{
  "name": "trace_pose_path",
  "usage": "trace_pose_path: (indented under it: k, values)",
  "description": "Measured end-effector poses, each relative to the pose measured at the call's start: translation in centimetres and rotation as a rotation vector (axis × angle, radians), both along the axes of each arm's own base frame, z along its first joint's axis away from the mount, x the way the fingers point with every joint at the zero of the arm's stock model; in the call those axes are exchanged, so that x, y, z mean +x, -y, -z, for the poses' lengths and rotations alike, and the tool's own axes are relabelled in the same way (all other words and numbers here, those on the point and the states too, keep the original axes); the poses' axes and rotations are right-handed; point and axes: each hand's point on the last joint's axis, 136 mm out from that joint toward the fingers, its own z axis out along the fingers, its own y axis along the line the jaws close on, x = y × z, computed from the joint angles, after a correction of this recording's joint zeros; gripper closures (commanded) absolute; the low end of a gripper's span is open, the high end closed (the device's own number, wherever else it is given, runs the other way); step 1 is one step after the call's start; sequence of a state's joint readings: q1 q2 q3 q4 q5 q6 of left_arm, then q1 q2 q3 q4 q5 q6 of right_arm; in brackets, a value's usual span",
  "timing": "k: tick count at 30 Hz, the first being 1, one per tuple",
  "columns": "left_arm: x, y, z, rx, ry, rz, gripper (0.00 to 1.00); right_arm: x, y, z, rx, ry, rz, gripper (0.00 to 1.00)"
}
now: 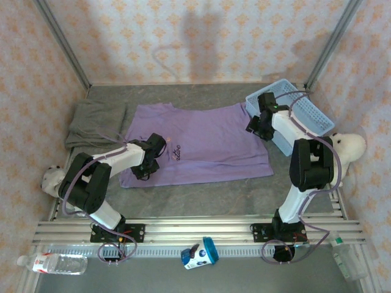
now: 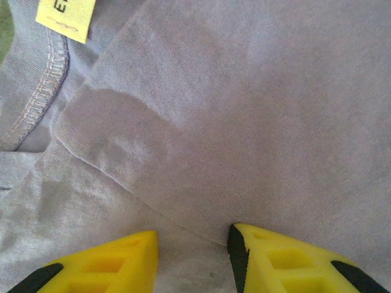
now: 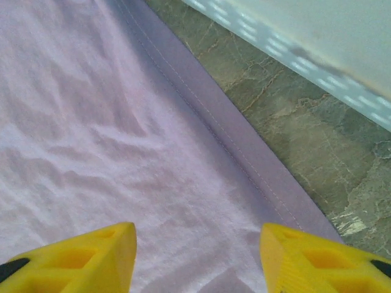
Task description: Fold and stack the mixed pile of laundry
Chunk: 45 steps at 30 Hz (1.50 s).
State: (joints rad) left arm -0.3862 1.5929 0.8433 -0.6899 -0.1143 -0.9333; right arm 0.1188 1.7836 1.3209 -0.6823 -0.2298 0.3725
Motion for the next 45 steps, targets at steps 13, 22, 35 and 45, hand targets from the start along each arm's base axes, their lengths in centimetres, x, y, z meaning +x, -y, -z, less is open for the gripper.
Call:
trace_pose_path:
  k: [13,22,35,45]
  values:
    - [0.2,-0.1,0.0,0.009,-0.006,-0.001,0.62,-11.6,-6.2,0.9,0.117,-0.097,-0.240,0.66]
    - [0.1,-0.1,0.0,0.010,-0.007,-0.005,0.62,-13.7,-12.1,4.7,0.140,-0.201,-0.365,0.79]
    - [-0.1,-0.3,0.0,0.015,-0.002,-0.013,0.62,-9.9,-12.8,5.3,0.023,-0.125,-0.366,0.72]
    - [-0.6,-0.8,-0.1,0.033,0.004,-0.013,0.62,-1.2,-8.0,3.9,-0.193,0.013,-0.260,0.73]
